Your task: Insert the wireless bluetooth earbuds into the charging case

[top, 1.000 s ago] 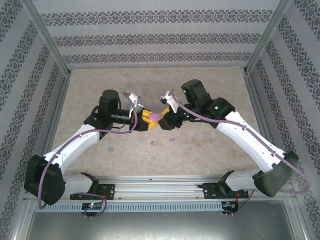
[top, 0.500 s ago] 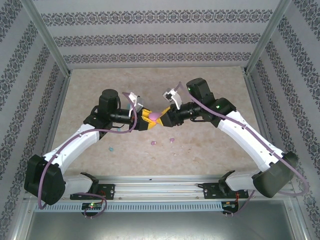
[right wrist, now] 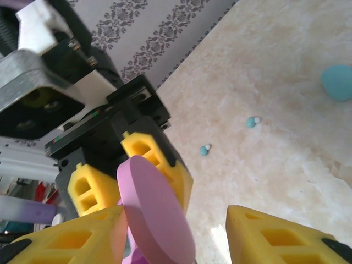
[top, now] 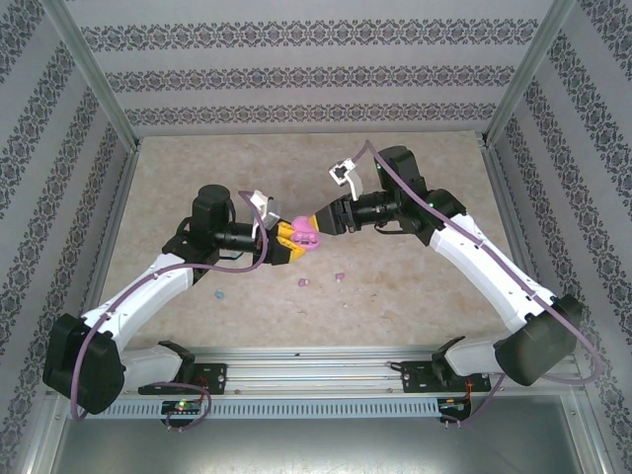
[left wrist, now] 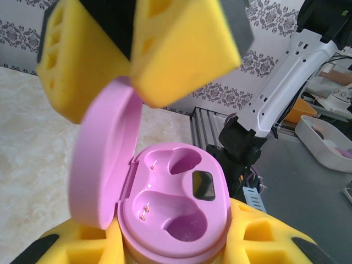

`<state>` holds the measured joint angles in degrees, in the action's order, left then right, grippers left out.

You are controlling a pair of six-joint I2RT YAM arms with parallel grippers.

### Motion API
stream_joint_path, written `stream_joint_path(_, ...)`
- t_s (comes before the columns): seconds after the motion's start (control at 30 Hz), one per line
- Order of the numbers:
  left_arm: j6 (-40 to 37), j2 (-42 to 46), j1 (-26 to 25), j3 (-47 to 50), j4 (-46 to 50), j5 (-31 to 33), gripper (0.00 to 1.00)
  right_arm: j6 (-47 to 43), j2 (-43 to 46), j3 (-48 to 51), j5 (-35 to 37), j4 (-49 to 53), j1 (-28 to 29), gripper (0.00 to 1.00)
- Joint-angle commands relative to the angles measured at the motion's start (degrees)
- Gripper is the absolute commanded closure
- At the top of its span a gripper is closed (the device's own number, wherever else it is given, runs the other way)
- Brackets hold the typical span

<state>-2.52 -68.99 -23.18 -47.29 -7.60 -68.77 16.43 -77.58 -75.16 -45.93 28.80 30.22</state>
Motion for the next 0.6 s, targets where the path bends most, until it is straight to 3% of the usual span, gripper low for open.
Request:
stream_joint_path(0.0, 0.1, 1.7, -0.1, 0.6, -5.0, -2.0, 0.88, 2.0, -0.2, 0.5, 2.9, -2.6, -0.6, 0.50)
stream_joint_path(0.57, 7.1, -0.6, 1.1, 1.3, -9.1, 2.7, 0.88, 9.6, 0.7, 1.2, 3.0, -4.3, -0.4, 0.45)
